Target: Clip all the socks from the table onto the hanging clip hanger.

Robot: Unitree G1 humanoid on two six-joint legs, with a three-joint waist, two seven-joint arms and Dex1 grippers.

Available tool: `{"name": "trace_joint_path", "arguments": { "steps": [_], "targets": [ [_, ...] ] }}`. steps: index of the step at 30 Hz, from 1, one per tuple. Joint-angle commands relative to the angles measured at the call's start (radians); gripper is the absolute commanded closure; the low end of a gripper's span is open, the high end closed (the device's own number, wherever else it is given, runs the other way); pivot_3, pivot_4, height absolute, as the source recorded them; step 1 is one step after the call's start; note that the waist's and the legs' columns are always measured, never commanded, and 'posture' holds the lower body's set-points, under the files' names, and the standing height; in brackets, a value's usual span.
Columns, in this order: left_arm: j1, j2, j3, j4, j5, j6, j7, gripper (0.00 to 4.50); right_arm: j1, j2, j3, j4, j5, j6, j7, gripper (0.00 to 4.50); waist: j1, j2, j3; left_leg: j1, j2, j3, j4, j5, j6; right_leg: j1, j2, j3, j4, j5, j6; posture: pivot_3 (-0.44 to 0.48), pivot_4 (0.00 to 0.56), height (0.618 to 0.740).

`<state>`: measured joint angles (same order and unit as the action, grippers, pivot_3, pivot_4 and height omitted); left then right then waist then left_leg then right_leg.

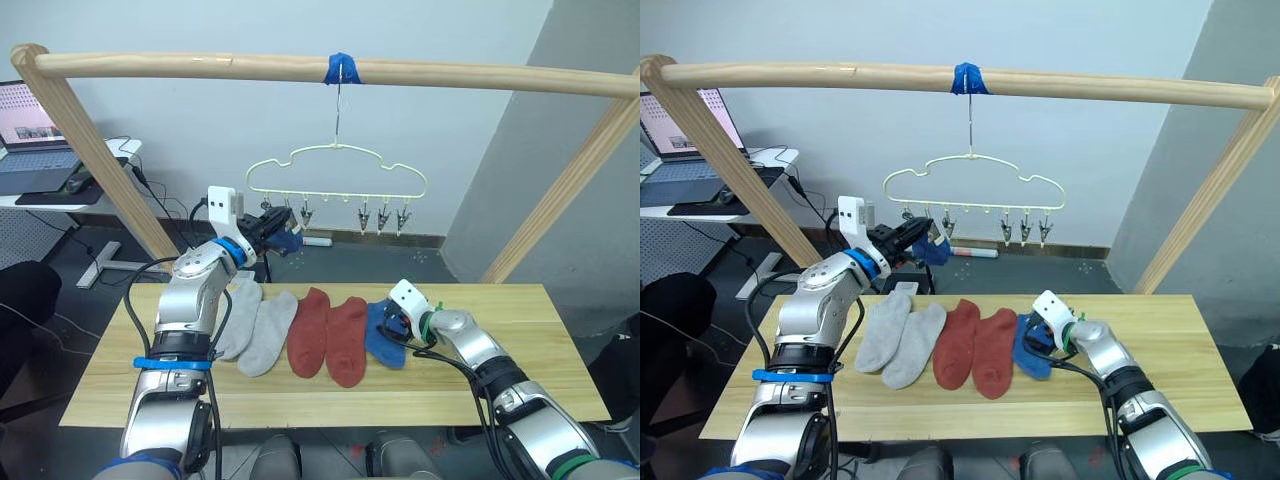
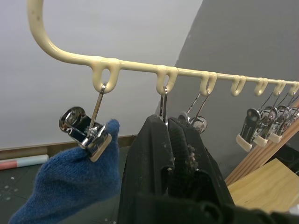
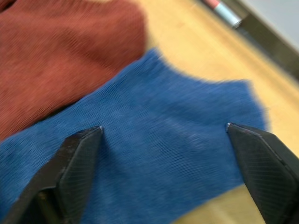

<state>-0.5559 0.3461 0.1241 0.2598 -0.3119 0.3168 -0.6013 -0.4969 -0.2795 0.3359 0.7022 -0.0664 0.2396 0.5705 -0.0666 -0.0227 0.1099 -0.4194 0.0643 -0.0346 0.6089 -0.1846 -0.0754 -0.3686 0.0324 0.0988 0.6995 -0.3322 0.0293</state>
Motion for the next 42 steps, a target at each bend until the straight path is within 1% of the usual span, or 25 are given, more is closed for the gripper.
{"name": "trace_joint_path", "arguments": {
  "steps": [1, 4, 9, 10, 12, 17, 20, 22, 24, 27, 31, 37, 42],
  "targets": [
    [0.013, 0.014, 0.024, -0.062, -0.021, 0.03, 0.016, 4.5, 0.018, -0.003, 0.0, -0.001, -0.023, -0.035, 0.021, 1.32, 0.003, 0.0, 0.0, 0.001, 0.0, 0.0, 0.0, 0.0, 0.0, 0.001, 0.0, 0.0, 0.0, 0.0, 0.0, 0.052, 0.095, 0.74],
    [0.02, 0.013, 0.034, -0.082, -0.042, 0.07, 0.019, 4.5, 0.036, -0.005, -0.008, -0.02, -0.023, -0.057, 0.038, 2.45, 0.008, 0.0, 0.0, 0.002, 0.0, 0.0, 0.0, 0.0, 0.0, 0.001, 0.0, 0.0, 0.0, 0.0, 0.0, 0.059, 0.095, 0.74],
    [0.022, 0.02, 0.053, -0.109, -0.116, 0.192, 0.01, 4.5, 0.075, -0.041, -0.022, -0.102, -0.025, -0.085, 0.069, 4.29, 0.011, 0.0, 0.0, 0.002, 0.0, 0.0, 0.0, 0.0, 0.0, 0.002, 0.0, 0.0, 0.0, 0.0, 0.001, 0.059, 0.101, 0.74],
    [0.024, 0.023, 0.05, -0.114, -0.124, 0.21, 0.005, 4.5, 0.082, -0.048, -0.026, -0.114, -0.025, -0.087, 0.073, 4.48, 0.012, 0.0, 0.0, 0.002, 0.0, 0.0, 0.0, 0.0, 0.0, 0.002, 0.0, 0.0, 0.0, -0.001, 0.001, 0.055, 0.104, 0.74],
    [0.029, 0.028, 0.04, -0.121, -0.129, 0.23, -0.005, 4.5, 0.094, -0.06, -0.031, -0.135, -0.024, -0.091, 0.08, 4.48, 0.011, 0.0, 0.0, 0.002, 0.0, 0.0, 0.0, 0.0, 0.0, 0.002, 0.0, 0.0, 0.0, -0.002, 0.004, 0.048, 0.109, 0.74],
    [0.029, 0.03, 0.029, -0.123, -0.133, 0.247, -0.014, 4.5, 0.136, -0.077, -0.058, -0.227, -0.005, -0.078, 0.096, 4.48, 0.01, 0.0, 0.0, 0.002, 0.0, 0.0, 0.0, 0.0, 0.0, 0.002, 0.0, 0.001, 0.0, -0.002, 0.004, 0.038, 0.11, 0.74],
    [0.021, 0.022, 0.038, -0.123, -0.163, 0.292, -0.02, 4.5, 0.175, -0.086, -0.083, -0.338, 0.016, -0.066, 0.106, 4.48, 0.01, 0.0, 0.0, 0.002, 0.0, 0.001, 0.0, 0.0, 0.0, 0.002, 0.0, 0.001, 0.0, -0.002, 0.004, 0.034, 0.111, 0.74],
    [0.014, 0.018, 0.049, -0.128, -0.198, 0.343, -0.02, 4.5, 0.201, -0.09, -0.096, -0.426, 0.041, -0.04, 0.121, 4.48, 0.01, 0.0, 0.0, 0.002, 0.0, 0.001, 0.0, 0.0, 0.0, 0.002, 0.0, 0.001, 0.0, -0.003, 0.004, 0.032, 0.113, 0.74],
    [0.003, 0.011, 0.082, -0.129, -0.259, 0.424, -0.004, 4.5, 0.235, -0.102, -0.102, -0.559, 0.059, -0.014, 0.136, 4.48, 0.011, 0.001, 0.0, 0.002, 0.0, 0.001, 0.0, 0.0, 0.0, 0.002, 0.0, 0.001, 0.0, -0.003, 0.005, 0.03, 0.116, 0.74],
    [-0.022, 0.004, 0.144, -0.126, -0.374, 0.574, 0.017, 4.5, 0.264, -0.092, -0.122, -0.759, 0.106, 0.078, 0.128, 4.48, 0.008, 0.001, 0.001, 0.002, 0.0, 0.0, 0.0, 0.0, 0.0, 0.001, 0.0, 0.001, 0.0, -0.003, 0.005, 0.025, 0.117, 0.74],
    [-0.032, 0.008, 0.169, -0.133, -0.45, 0.696, 0.034, 4.5, 0.248, -0.064, -0.125, -0.901, 0.126, 0.169, 0.091, 4.48, 0.009, 0.001, 0.001, 0.002, 0.0, 0.0, 0.0, 0.0, 0.0, 0.001, 0.0, 0.0, 0.0, -0.003, 0.005, 0.018, 0.117, 0.74],
    [-0.053, -0.004, 0.203, -0.118, -0.514, 0.782, 0.082, 4.5, 0.183, -0.018, -0.089, -0.974, 0.121, 0.233, 0.055, 4.48, 0.009, 0.0, 0.001, 0.002, 0.0, 0.0, 0.0, 0.0, 0.0, 0.001, 0.0, 0.0, 0.0, -0.003, 0.005, 0.013, 0.113, 0.74],
    [-0.052, -0.007, 0.193, -0.122, -0.513, 0.776, 0.092, 4.5, 0.148, 0.003, -0.059, -0.964, 0.112, 0.235, 0.041, 4.48, 0.01, 0.0, 0.001, 0.001, 0.0, 0.0, -0.001, 0.0, 0.0, 0.001, 0.0, 0.0, -0.001, -0.003, 0.005, 0.01, 0.111, 0.74]
  ]
}}
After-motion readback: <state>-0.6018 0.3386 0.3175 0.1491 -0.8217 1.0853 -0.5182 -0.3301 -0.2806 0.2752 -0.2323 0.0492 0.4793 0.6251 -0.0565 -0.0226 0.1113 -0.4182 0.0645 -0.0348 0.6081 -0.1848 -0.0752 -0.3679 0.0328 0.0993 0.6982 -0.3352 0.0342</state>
